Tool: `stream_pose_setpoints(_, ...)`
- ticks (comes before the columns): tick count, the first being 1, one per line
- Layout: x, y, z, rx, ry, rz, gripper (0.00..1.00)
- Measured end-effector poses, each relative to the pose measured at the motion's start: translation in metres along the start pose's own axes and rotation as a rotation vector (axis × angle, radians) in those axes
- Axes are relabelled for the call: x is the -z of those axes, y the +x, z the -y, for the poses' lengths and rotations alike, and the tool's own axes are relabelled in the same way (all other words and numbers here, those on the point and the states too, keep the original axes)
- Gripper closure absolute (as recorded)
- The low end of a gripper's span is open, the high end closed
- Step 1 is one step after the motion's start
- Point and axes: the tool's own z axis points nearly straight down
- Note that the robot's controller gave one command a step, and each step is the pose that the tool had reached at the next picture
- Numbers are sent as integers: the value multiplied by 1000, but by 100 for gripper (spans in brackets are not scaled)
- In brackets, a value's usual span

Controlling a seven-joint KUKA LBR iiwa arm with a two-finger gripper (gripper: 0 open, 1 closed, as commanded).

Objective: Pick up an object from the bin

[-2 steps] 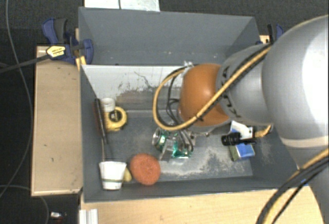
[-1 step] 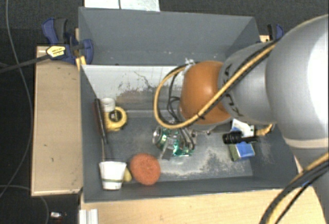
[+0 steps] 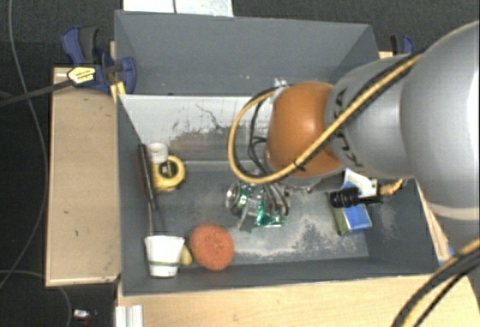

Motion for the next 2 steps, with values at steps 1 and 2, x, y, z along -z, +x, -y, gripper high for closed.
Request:
stream_pose_setpoints(1,33,-2,-1,0,-4,7,100)
stream_pose_setpoints(2,58,-2,-1,1,-4,7,100)
